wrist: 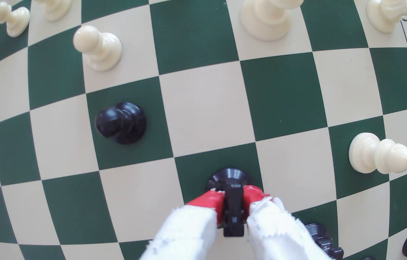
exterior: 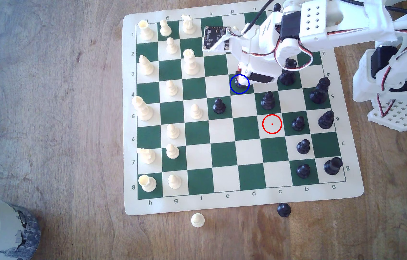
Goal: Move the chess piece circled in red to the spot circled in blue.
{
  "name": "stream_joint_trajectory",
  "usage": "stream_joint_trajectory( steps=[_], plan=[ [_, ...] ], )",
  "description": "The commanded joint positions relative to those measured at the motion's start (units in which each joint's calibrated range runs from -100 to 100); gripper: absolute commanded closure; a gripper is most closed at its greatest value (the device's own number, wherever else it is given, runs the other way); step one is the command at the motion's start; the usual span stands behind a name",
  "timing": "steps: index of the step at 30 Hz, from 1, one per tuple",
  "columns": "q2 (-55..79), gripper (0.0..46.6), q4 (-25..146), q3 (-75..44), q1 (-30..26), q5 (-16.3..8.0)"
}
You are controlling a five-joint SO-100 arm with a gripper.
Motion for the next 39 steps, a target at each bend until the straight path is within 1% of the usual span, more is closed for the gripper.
stream_joint_trajectory(
  steps=[1, 4, 10, 11, 14, 15, 17, 19, 20, 22, 23, 26, 27, 29, 32, 35, 37, 39],
  plan=[
    [-0.7, 32.0, -0.5, -3.7, 0.0, 0.2],
    [-2.0, 29.8, -0.3, -3.5, 0.2, 0.2],
    [-9.7, 28.9, 2.8, -0.3, 0.5, 0.3],
    [-14.3, 27.7, 3.0, 2.6, 0.7, 0.9],
    [-22.3, 25.4, -0.4, 10.0, 1.4, 2.5],
    [-28.1, 24.4, -3.8, 15.9, 1.6, 3.4],
    [-34.0, 23.6, -7.6, 21.8, 1.5, 3.8],
    [-38.8, 23.1, -11.4, 25.9, 1.3, 3.8],
    [-42.8, 23.0, -14.9, 28.6, 0.8, 3.4],
    [-47.3, 21.9, -18.5, 30.6, 0.1, 1.5],
    [-49.6, 21.7, -20.3, 31.8, -0.4, 1.2],
    [-59.6, 23.8, -33.4, 39.6, -2.8, 1.4],
    [-61.0, 24.7, -38.3, 41.8, -3.0, 1.6],
    [-63.2, 26.4, -53.8, 47.9, -3.1, 2.9],
    [-65.1, 27.9, -69.6, 52.1, -2.6, 3.0],
    [-67.6, 29.7, -79.5, 52.3, -1.8, 2.5],
    [-69.3, 31.0, -88.1, 52.3, -3.0, 1.6],
    [-69.8, 31.5, -92.9, 52.3, -4.0, 0.8]
  ],
)
